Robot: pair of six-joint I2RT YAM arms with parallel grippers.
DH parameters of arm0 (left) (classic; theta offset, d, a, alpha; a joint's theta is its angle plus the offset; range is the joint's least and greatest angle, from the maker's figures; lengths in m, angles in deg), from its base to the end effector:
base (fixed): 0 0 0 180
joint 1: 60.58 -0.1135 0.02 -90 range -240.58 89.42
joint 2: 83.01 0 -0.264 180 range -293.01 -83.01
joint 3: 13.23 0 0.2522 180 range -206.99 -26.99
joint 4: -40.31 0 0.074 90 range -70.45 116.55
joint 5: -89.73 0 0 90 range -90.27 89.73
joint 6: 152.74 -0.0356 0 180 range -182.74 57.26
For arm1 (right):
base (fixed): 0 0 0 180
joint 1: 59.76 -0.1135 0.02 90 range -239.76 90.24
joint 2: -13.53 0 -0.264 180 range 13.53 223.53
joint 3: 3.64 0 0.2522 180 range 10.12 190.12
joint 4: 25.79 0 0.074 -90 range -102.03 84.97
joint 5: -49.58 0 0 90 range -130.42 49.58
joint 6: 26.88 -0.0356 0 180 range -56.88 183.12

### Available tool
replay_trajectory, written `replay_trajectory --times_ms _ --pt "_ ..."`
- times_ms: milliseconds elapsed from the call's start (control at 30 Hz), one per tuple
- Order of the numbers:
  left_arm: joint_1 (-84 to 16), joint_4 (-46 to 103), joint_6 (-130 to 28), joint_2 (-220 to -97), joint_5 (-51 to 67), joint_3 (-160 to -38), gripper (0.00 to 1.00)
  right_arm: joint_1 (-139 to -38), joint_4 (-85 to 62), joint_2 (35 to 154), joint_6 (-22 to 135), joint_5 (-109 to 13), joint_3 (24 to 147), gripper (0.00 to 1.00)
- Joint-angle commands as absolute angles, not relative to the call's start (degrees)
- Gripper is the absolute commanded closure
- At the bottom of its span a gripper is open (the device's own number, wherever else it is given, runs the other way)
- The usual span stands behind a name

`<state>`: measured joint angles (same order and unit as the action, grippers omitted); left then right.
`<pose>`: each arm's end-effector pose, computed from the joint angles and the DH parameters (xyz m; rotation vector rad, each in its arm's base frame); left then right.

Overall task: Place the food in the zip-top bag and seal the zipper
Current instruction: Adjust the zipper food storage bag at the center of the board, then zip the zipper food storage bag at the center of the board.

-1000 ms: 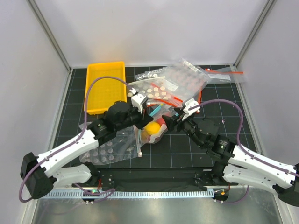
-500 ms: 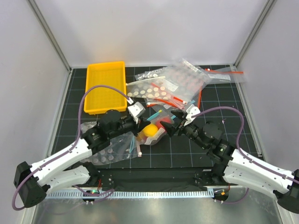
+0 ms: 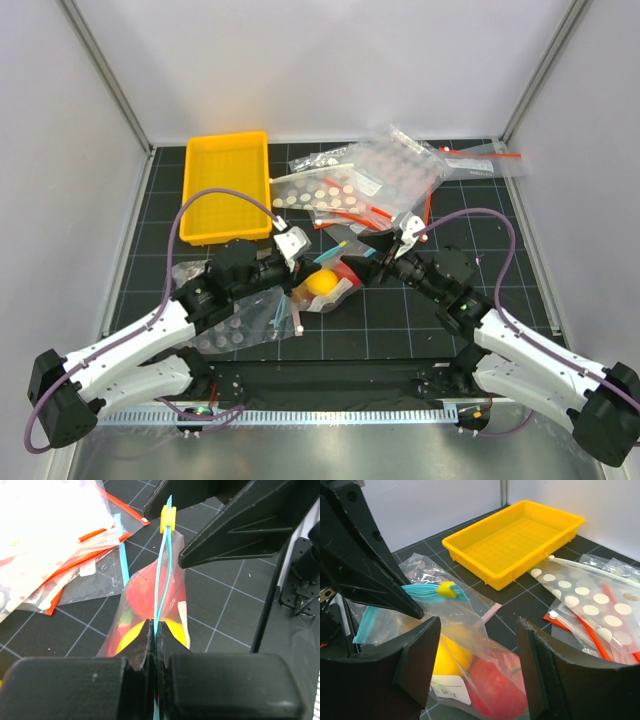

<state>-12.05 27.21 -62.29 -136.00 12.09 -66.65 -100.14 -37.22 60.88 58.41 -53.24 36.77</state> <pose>0.1396 -0.1694 0.3023 0.9014 1.6267 -0.7971 0.1471 0.1355 0.2857 -0.6480 1.4048 0.7962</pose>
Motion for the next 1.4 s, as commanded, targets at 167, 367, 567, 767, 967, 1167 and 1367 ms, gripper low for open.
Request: replay_trajectory --times_ms 167,367,567,767,967,1167,1367 --pt "-12.2 30.8 -63.5 -134.9 15.8 -67.4 1.00 -100.0 -40.9 62.1 57.6 -60.2 39.9 0.73" --pt "-12.1 31.5 -63.1 -134.4 15.3 -67.6 0.57 -100.1 -38.9 61.1 56.4 -61.3 40.8 0.99" --pt "-11.8 34.4 -66.1 -132.0 15.2 -67.1 0.42 -100.4 -35.3 59.1 56.8 -63.6 42.0 0.99" --pt "-11.8 36.6 -67.9 -133.1 17.7 -68.6 0.39 -101.9 -33.0 59.1 57.9 -65.3 43.2 0.99" --pt "-11.8 36.7 -68.1 -136.8 20.7 -71.6 0.40 -104.8 -30.4 60.1 60.6 -64.2 44.5 0.99" --pt "-11.7 37.9 -67.3 -137.0 22.9 -72.0 0.44 -107.1 -29.1 61.2 62.3 -63.2 45.2 0.99" --pt "-11.8 38.5 -67.0 -137.3 24.6 -72.2 0.71 -108.0 -28.6 61.4 62.9 -62.1 45.4 0.99"
